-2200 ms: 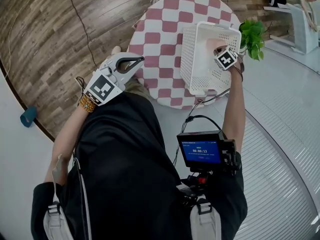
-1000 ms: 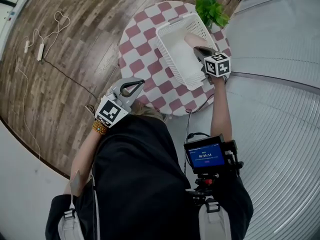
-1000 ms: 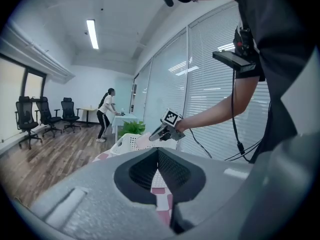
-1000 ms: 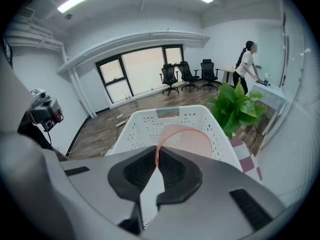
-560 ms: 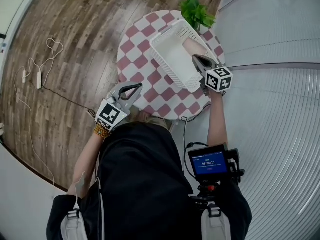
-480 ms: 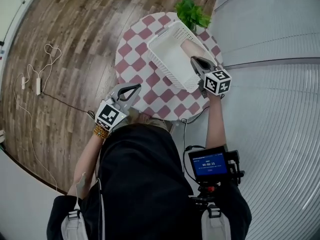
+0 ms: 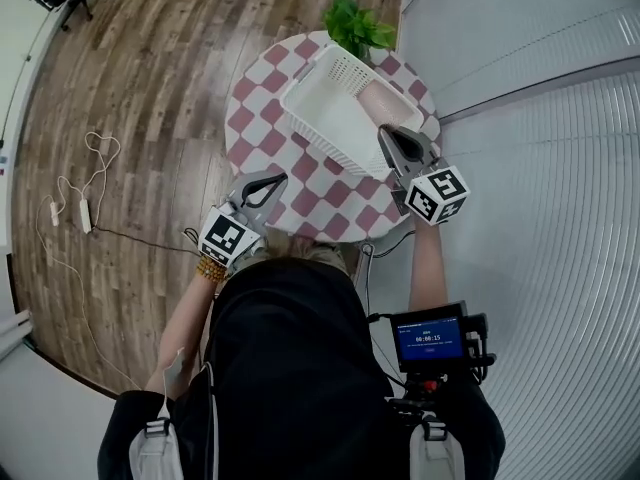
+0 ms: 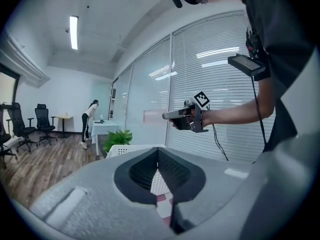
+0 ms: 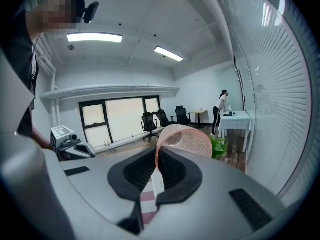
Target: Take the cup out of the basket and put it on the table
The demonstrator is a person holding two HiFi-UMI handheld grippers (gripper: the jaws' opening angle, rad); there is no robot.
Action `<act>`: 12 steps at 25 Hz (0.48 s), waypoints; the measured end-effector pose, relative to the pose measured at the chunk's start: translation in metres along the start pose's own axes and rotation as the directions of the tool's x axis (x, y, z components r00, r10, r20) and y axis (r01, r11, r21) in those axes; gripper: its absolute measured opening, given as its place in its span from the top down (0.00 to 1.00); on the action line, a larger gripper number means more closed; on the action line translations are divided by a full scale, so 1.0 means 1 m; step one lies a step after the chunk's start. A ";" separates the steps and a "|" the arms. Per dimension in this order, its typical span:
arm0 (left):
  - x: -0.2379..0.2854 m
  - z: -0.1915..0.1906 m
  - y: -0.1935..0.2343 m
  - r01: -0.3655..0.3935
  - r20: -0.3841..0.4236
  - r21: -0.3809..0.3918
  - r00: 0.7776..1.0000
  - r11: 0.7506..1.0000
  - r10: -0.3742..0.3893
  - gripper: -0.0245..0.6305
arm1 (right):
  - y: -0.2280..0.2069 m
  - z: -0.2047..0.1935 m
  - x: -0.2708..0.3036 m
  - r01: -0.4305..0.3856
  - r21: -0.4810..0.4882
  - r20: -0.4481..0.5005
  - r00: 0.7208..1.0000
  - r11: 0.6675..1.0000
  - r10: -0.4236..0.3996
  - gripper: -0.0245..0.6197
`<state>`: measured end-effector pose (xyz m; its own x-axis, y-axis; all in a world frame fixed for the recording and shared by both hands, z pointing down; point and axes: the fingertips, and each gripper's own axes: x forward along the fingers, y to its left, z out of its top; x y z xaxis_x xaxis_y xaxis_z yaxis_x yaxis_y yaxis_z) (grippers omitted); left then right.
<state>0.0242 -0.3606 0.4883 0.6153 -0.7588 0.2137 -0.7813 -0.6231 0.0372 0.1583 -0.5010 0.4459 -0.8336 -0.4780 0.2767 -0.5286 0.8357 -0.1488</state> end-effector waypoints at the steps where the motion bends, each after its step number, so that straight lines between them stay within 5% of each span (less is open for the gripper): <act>1: 0.001 0.001 -0.001 0.006 0.002 0.005 1.000 1.000 -0.006 0.96 | 0.004 0.005 -0.004 0.004 0.000 0.023 1.000 1.000 -0.004 0.93; 12: 0.000 0.009 -0.009 0.073 0.029 0.026 0.997 0.997 -0.073 0.96 | 0.056 0.014 -0.047 0.081 -0.013 0.280 0.957 0.997 -0.074 0.93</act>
<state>0.0322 -0.3571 0.4791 0.6738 -0.7163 0.1815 -0.7315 -0.6814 0.0267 0.1656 -0.4356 0.4114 -0.8039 -0.5947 0.0102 -0.5919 0.7980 -0.1134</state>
